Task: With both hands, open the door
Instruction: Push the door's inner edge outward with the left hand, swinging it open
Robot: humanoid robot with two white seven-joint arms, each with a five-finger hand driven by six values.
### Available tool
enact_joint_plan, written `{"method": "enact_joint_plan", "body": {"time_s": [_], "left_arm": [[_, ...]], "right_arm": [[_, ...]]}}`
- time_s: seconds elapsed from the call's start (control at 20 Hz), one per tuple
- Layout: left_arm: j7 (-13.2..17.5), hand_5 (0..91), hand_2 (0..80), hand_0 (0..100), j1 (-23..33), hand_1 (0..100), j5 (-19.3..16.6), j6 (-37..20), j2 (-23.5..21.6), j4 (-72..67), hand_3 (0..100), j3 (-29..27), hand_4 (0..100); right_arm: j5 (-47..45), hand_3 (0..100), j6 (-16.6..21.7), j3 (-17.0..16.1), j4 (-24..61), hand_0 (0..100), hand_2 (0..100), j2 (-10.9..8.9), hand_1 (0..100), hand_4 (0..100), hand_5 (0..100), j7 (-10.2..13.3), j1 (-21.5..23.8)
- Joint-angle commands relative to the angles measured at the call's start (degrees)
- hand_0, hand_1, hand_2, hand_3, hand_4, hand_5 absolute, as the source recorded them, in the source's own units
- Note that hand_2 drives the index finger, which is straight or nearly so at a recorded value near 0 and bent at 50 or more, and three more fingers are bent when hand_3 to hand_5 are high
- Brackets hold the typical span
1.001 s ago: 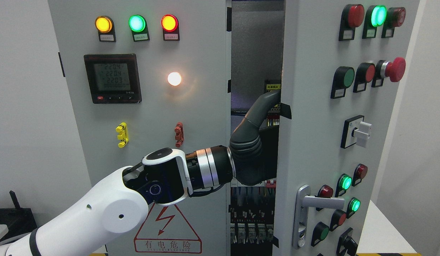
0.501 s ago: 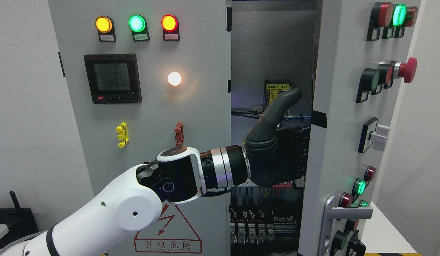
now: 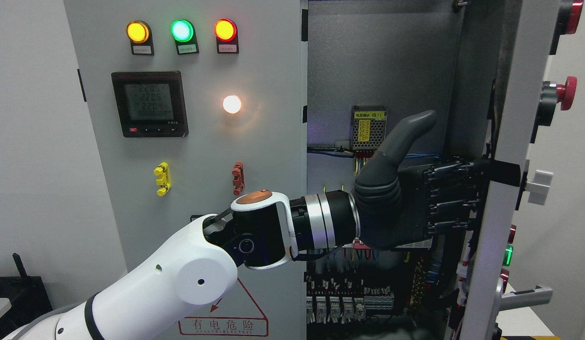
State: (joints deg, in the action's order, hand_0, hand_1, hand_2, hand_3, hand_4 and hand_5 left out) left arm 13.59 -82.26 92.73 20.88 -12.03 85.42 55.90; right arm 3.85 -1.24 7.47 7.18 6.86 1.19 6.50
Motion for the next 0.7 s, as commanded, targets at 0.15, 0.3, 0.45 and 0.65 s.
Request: {"method": "enact_joint_plan", "body": {"time_s": [0.15,0.3,0.45,0.65], "left_arm": [[-0.1,0.0,0.0,0,-0.2,0,0.3,3.4,3.9,0.2,0,-2.2,4],[-0.1,0.0,0.0,0,-0.3,0,0.3,3.5,4.2,0.7,0,-1.8,4],[-0.2,0.0,0.0,0,-0.4,0,0.2,3.6,5.6,1.0,0,-1.8,4],[-0.6,0.0,0.0,0,-0.4,0,-0.6,3.6,8.1,0.7,0,-1.5,4]], "right_arm": [[0.0,0,0.0,0.0,0.0,0,0,0.00,0,0,0,0.0,0.0],[0.0,0,0.0,0.0,0.0,0,0,0.00,0,0,0,0.0,0.0],[0.0,0,0.0,0.0,0.0,0,0,0.00,0,0,0,0.0,0.0],[0.0,0,0.0,0.0,0.0,0,0,0.00,0,0,0,0.0,0.0]]}}
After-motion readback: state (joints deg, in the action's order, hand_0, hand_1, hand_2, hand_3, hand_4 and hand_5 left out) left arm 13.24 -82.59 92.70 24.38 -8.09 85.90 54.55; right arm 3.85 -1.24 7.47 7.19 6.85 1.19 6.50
